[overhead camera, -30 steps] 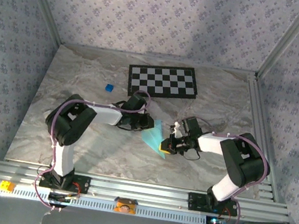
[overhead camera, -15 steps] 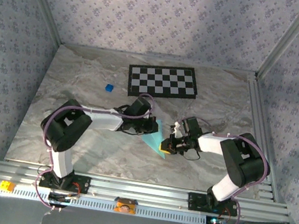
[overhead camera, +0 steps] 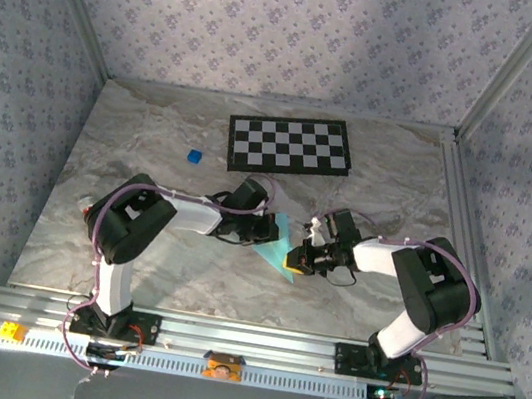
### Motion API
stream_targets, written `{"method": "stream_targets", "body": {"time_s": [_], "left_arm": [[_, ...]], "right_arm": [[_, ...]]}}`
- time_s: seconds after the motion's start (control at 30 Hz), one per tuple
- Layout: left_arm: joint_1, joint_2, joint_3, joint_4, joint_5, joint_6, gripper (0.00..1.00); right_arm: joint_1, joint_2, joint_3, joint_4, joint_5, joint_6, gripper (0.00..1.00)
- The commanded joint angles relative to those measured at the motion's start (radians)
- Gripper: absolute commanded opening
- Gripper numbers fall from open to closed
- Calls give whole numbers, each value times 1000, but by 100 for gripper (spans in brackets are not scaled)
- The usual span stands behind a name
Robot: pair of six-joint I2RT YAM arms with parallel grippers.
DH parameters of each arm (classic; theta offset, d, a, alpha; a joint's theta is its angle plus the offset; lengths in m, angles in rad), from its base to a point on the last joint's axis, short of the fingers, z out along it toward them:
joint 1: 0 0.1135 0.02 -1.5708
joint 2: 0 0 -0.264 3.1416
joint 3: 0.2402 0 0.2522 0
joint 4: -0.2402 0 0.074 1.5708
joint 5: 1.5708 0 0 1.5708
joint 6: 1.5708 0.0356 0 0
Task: Fold a paper plane with a square sheet of paper (pick it up from the middle)
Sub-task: Fourth fold the wing at the center of the table.
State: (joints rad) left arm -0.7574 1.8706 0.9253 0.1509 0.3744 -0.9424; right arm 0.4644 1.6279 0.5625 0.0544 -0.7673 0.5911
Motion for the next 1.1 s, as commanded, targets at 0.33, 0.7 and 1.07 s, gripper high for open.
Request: {"method": "stream_targets", "body": {"time_s": [0.33, 0.7, 1.07], "left_arm": [[77, -39, 7, -90, -25, 91, 5], [15, -99, 2, -82, 72, 69, 7], [1, 6, -4, -79, 22, 75, 6]], "right_arm": [[-17, 29, -54, -77, 94, 7, 0], [-19, 22, -63, -69, 96, 18, 0], [-18, 22, -65, -68, 99, 17, 0]]}}
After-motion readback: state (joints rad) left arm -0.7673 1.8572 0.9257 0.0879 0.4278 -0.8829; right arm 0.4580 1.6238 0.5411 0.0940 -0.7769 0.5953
